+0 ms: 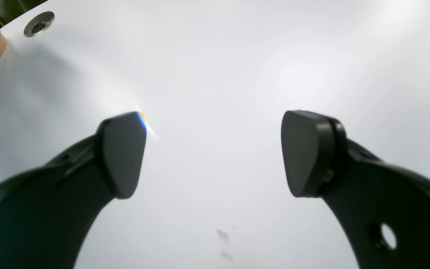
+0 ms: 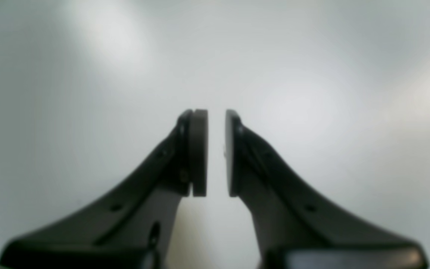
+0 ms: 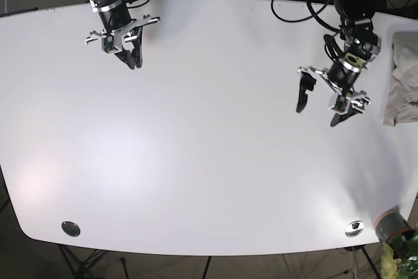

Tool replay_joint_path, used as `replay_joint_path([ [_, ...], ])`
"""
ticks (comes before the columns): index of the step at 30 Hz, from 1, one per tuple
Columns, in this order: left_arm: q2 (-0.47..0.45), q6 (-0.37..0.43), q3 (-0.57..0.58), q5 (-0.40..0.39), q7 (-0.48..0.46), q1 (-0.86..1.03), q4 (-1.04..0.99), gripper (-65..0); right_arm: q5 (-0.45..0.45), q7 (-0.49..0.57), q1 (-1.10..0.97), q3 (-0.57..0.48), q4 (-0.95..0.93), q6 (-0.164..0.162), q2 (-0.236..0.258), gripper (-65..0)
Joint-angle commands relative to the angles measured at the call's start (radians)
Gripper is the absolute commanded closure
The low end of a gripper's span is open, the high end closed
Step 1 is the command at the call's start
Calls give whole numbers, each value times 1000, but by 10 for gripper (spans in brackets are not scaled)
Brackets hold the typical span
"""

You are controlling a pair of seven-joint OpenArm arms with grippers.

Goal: Fold the T-shirt properly

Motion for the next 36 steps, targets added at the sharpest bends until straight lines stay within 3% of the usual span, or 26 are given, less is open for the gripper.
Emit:
replay_joint_path([
  [1,57,23,9,28,-95,41,28,-517,7,67,-35,21,5,-3,11,-73],
  [4,105,103,41,81,-165,138,62,-517,7,127,-91,28,2,-3,13,-73],
  [8,149,201,81,68,-172,283,143,-517,7,200,-173,28,1,-3,19,-73],
  [12,191,244,131,52,-174,435,208,-517,12,223,-246,21,1,-3,39,-73],
  [23,273,299,158,51,-174,764,277,-517,12,274,-414,28,1,-3,45,-73],
  [29,295,304,170,25,-172,925,272,-517,13,286,-527,23,-16,-3,74,-73],
  [36,293,304,171,-6,-172,972,171,-517,13,300,-559,18,-144,-3,71,-73],
])
